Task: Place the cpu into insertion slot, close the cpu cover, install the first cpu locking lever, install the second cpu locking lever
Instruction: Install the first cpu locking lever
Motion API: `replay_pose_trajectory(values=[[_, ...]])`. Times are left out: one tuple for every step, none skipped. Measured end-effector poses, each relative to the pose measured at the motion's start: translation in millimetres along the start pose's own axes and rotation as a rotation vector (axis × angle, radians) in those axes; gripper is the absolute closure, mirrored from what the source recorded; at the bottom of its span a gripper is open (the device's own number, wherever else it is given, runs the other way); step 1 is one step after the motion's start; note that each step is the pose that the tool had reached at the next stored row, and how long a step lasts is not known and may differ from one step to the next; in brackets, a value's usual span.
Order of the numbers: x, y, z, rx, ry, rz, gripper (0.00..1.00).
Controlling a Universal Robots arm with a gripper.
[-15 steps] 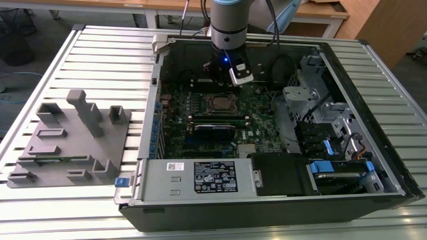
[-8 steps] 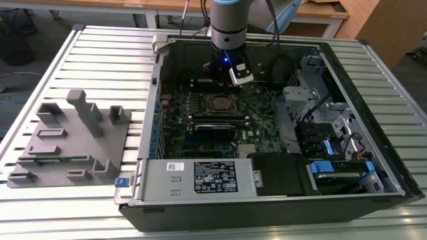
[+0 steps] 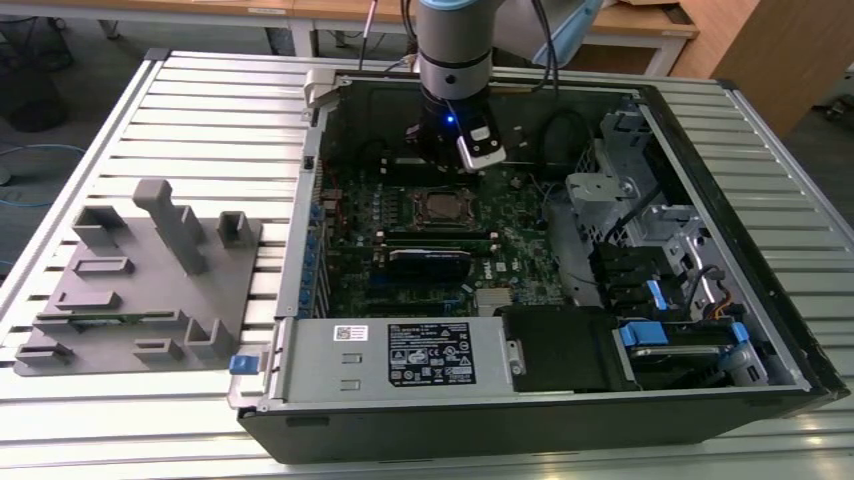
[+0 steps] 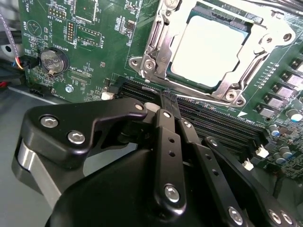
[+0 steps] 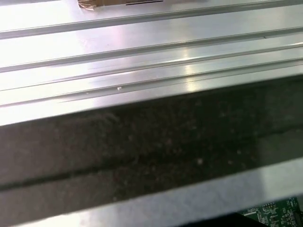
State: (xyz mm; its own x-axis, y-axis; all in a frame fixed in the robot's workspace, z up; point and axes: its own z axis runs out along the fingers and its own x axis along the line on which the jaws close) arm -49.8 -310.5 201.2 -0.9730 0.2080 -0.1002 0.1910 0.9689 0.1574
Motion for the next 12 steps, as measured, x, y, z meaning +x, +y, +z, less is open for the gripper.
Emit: replay_pose_trajectory(values=[[0.1,0.0,0.0,-0.0001,-0.0002,0.0,0.89],[0.1,0.0,0.0,-0.0003,-0.0005,0.0,0.89],[0.2,0.0,0.0,-0.0004,-0.0006,0.0,0.89],[0.2,-0.1,0.0,-0.0004,-0.0006,0.0,0.89],[0.2,-0.1,0.0,-0.0004,-0.0006,0.0,0.89],[0.2,-0.1,0.0,-0.0004,-0.0006,0.0,0.89],[0.3,-0.1,0.0,-0.0004,-0.0006,0.0,0.89],[0.3,0.0,0.0,-0.0003,-0.0007,0.0,0.89],[0.4,0.3,0.0,-0.0002,-0.0007,0.001,0.89],[0.5,0.5,0.1,-0.0001,-0.0007,0.001,0.89],[0.5,0.8,0.1,-0.0002,-0.0008,0.001,0.89],[0.5,0.8,0.2,-0.0003,-0.0009,0.001,0.89]])
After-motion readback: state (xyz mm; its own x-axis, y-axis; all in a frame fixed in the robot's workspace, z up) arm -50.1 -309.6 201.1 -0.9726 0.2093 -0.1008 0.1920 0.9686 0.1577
